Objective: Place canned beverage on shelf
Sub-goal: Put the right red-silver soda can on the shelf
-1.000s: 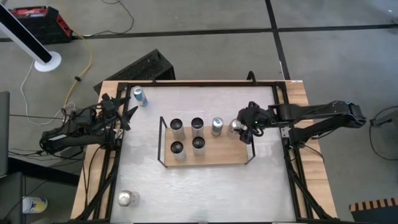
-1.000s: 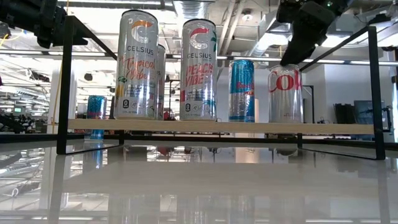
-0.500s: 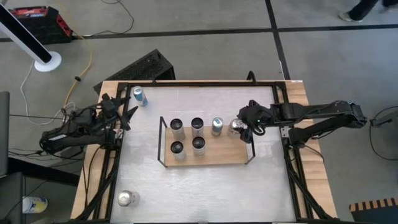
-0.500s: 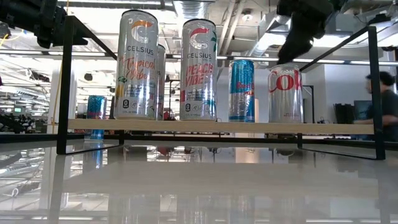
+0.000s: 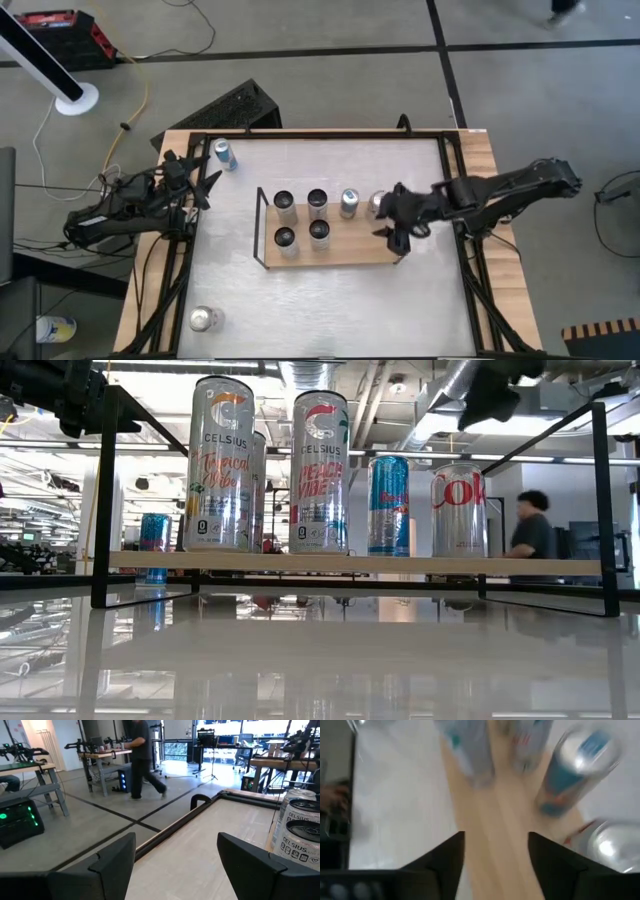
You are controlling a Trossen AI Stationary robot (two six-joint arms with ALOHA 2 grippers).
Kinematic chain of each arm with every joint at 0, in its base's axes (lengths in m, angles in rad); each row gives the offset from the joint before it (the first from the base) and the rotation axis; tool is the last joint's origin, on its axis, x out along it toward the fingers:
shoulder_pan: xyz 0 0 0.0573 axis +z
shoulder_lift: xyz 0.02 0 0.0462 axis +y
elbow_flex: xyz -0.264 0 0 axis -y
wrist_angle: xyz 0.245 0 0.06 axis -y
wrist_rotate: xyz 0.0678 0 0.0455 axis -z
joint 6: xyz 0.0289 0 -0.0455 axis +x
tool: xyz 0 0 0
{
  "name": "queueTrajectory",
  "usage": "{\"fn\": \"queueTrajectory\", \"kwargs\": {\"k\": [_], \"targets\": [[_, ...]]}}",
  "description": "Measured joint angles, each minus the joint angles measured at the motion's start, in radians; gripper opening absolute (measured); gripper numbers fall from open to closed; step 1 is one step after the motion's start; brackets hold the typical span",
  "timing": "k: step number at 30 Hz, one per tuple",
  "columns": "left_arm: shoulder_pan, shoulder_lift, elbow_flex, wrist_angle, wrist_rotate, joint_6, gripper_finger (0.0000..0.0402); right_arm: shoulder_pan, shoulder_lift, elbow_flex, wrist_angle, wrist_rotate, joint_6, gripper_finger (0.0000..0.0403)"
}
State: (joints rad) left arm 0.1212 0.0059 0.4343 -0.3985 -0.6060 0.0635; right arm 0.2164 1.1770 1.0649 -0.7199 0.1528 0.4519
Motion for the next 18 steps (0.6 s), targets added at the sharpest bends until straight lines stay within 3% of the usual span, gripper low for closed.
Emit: {"fn": "queueTrajectory", "kwargs": {"k": [9,18], "targets": [[0.000,0.000,0.000,0.000,0.000,0.000,0.0265,0.021,0.102,0.000,-0.174,0.002,-0.010,0.0024],[0.000,0.000,0.000,0.000,0.000,0.000,0.0265,0.010,0.140,0.000,-0.189,0.086,-0.037,0.0029]]}}
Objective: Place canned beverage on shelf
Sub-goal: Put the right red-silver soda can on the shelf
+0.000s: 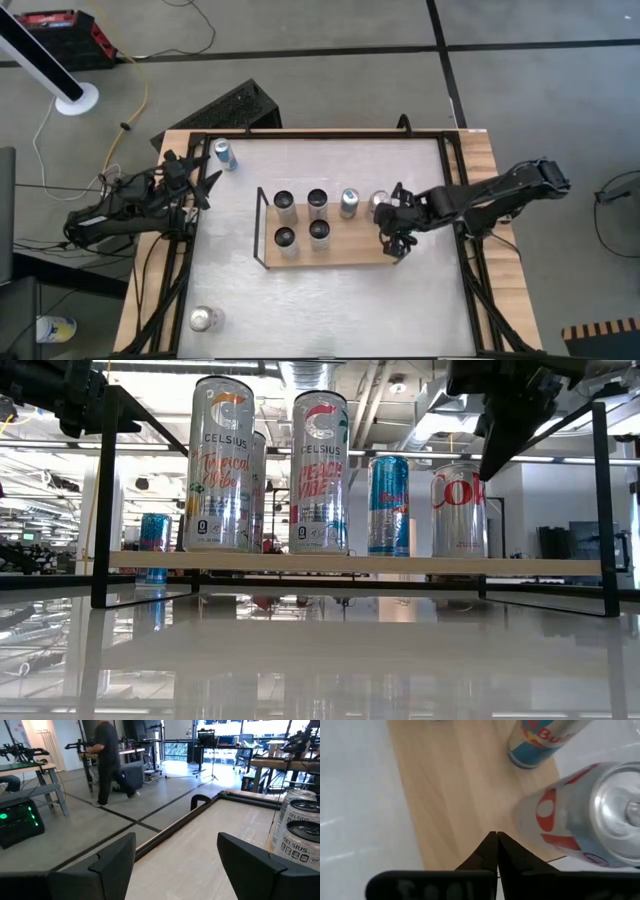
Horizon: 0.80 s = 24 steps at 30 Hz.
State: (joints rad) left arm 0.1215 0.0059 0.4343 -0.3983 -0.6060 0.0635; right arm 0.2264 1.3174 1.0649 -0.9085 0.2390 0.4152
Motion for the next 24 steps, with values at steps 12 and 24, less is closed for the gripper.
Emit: {"fn": "queueTrajectory", "kwargs": {"k": [12,24], "targets": [[0.000,0.000,0.000,0.000,0.000,0.000,0.0265,0.000,-0.008,0.000,-0.005,0.104,-0.048,0.0028],[0.000,0.000,0.000,0.000,0.000,0.000,0.0265,-0.029,-0.008,0.000,-0.039,0.128,-0.084,0.0025]]}}
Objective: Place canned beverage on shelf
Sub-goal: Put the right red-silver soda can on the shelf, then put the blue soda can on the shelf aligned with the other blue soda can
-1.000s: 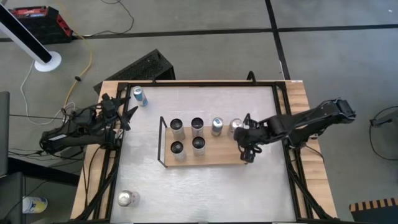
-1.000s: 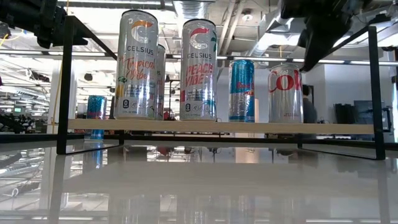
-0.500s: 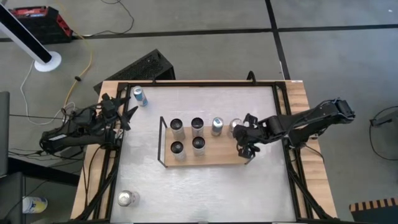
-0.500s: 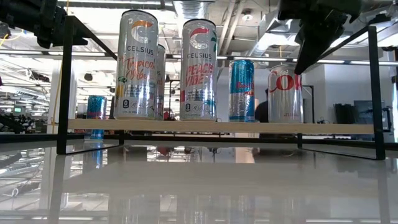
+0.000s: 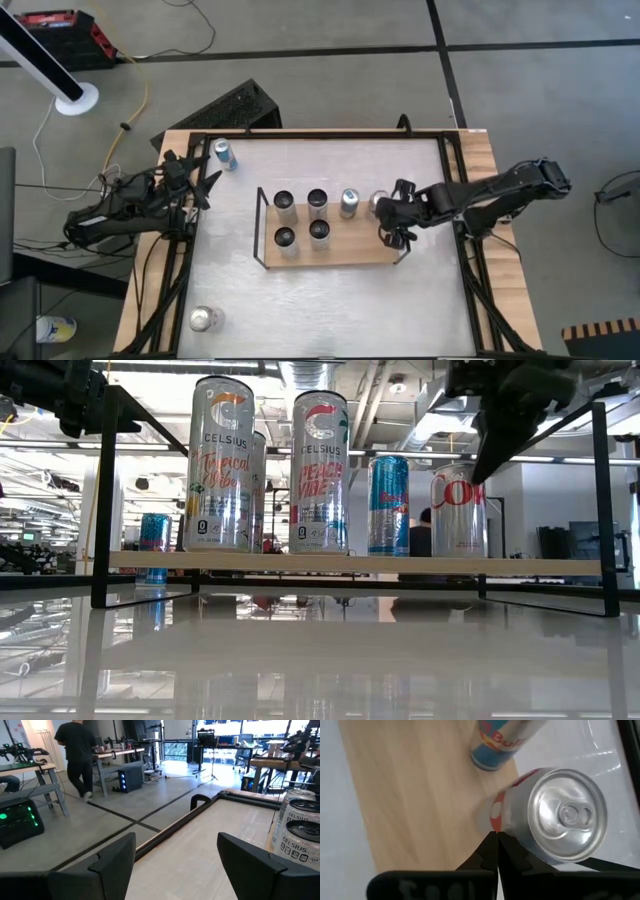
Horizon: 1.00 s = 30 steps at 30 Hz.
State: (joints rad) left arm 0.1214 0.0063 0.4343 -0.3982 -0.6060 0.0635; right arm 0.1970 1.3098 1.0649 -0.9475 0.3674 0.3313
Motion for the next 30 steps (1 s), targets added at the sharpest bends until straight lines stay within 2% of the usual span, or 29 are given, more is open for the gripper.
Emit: {"fn": "queueTrajectory", "kwargs": {"k": [6,15,19,23,30], "targets": [[0.000,0.000,0.000,0.000,0.000,0.000,0.0265,-0.030,0.000,0.000,0.002,0.002,0.000,0.0017],[0.000,0.000,0.000,0.000,0.000,0.000,0.0265,-0.013,0.000,0.020,0.002,-0.026,0.008,0.0025],[0.000,0.000,0.000,0.000,0.000,0.000,0.0265,0.020,0.000,0.093,0.025,-0.035,0.003,0.0022],[0.000,0.000,0.000,0.000,0.000,0.000,0.0265,0.065,0.000,0.187,0.057,-0.096,0.017,0.0028],[0.000,0.000,0.000,0.000,0.000,0.000,0.0265,0.190,0.000,0.242,0.264,-0.107,0.040,0.0030]]}}
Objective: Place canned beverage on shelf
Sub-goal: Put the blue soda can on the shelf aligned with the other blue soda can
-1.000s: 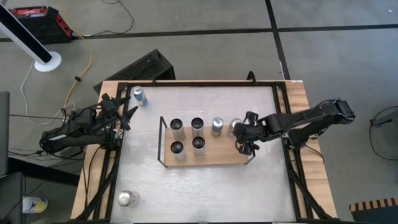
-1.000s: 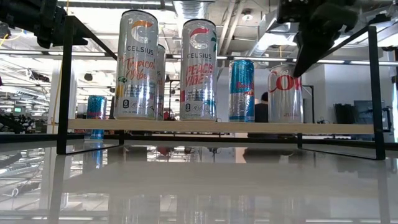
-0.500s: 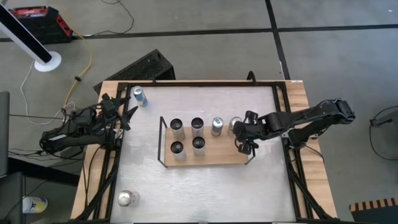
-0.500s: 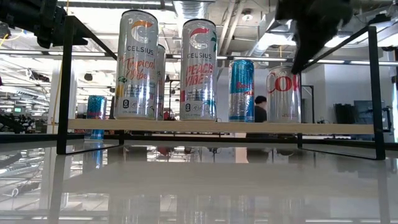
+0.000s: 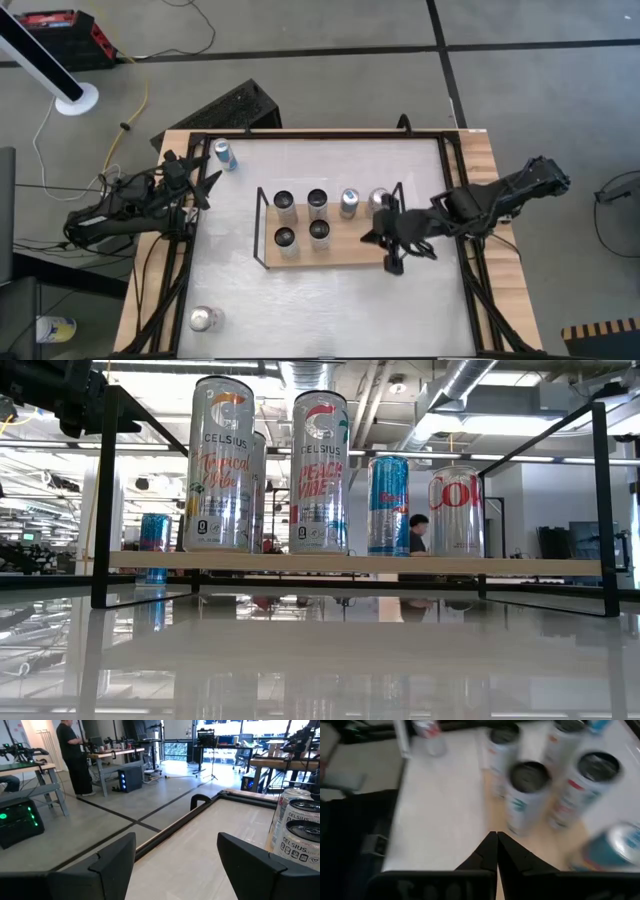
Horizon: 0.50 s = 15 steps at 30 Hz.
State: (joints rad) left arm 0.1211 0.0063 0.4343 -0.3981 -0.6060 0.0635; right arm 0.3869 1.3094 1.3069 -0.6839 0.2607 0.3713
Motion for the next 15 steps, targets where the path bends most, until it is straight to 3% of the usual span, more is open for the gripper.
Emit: {"fn": "queueTrajectory", "kwargs": {"k": [4,10,15], "targets": [[0.000,0.000,0.000,0.000,0.000,0.000,0.0265,0.058,0.006,0.000,0.047,0.010,-0.029,0.0025],[0.000,0.000,0.000,0.000,0.000,0.000,0.0265,0.115,0.038,-0.005,0.039,0.124,-0.040,0.0030],[0.000,0.000,0.000,0.000,0.000,0.000,0.0265,0.124,0.075,-0.004,0.053,0.134,-0.088,0.0032]]}}
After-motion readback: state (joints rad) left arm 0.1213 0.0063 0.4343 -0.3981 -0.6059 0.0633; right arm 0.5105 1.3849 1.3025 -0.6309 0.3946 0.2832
